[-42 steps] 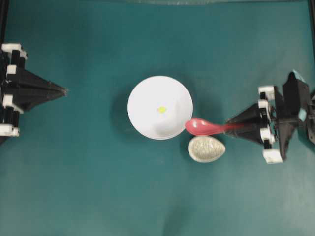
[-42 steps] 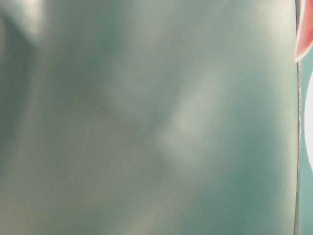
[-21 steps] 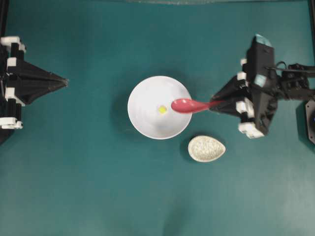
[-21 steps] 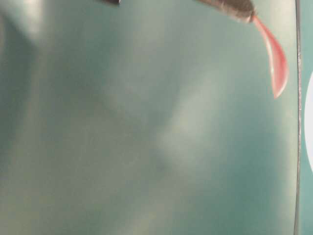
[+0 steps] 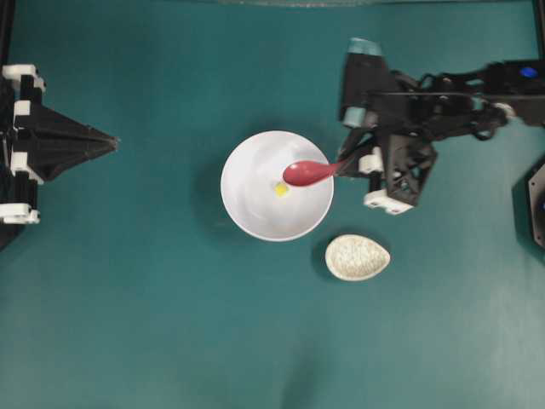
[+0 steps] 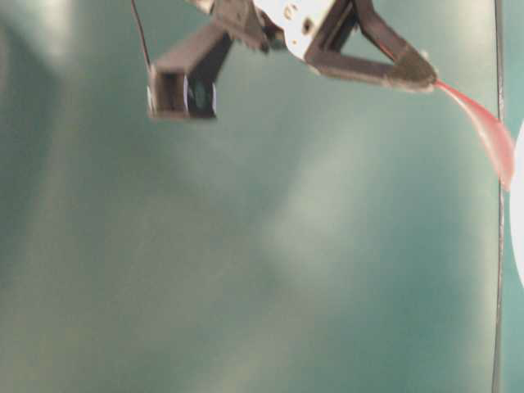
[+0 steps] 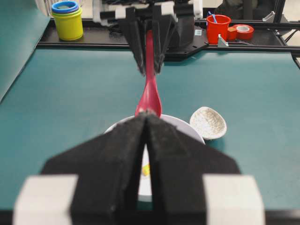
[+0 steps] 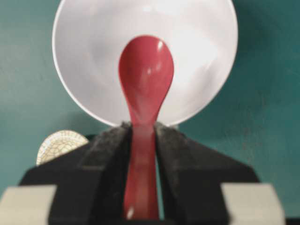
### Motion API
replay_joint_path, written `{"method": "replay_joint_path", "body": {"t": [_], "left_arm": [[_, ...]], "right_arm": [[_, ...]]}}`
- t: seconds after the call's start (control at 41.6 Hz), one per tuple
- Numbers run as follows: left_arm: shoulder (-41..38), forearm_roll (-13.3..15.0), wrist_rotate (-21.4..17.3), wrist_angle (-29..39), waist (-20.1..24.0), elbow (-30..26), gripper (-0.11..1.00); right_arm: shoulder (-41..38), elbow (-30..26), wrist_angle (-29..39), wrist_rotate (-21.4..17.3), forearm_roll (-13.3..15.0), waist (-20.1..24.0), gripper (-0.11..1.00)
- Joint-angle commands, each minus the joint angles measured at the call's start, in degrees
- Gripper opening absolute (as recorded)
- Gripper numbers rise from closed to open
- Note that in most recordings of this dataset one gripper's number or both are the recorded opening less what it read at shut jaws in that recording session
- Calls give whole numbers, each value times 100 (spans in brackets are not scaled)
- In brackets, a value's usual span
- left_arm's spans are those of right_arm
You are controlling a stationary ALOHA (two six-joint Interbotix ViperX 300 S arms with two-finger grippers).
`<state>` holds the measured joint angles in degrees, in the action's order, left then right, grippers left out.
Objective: Scoop the yellow hexagonal prism block from the bowl with a spoon using the right arm.
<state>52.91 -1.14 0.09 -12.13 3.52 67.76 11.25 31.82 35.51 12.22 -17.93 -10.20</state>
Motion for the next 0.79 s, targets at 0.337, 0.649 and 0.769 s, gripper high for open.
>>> {"method": "replay_joint_path", "body": {"t": [0.337,0.649,0.769], "left_arm": [[-44,-18,26,-26,18,-70,0],[-44,-18,26,-26,18,-70,0],[-44,-9,26,-26,18,-70,0]], "right_arm": [[-765,-1099,1406,-35,149,-18,23],[-1002,-1107,1512,-35,220,-18,23],[-1116,-1107,1512,-35,272,-18,23]]}}
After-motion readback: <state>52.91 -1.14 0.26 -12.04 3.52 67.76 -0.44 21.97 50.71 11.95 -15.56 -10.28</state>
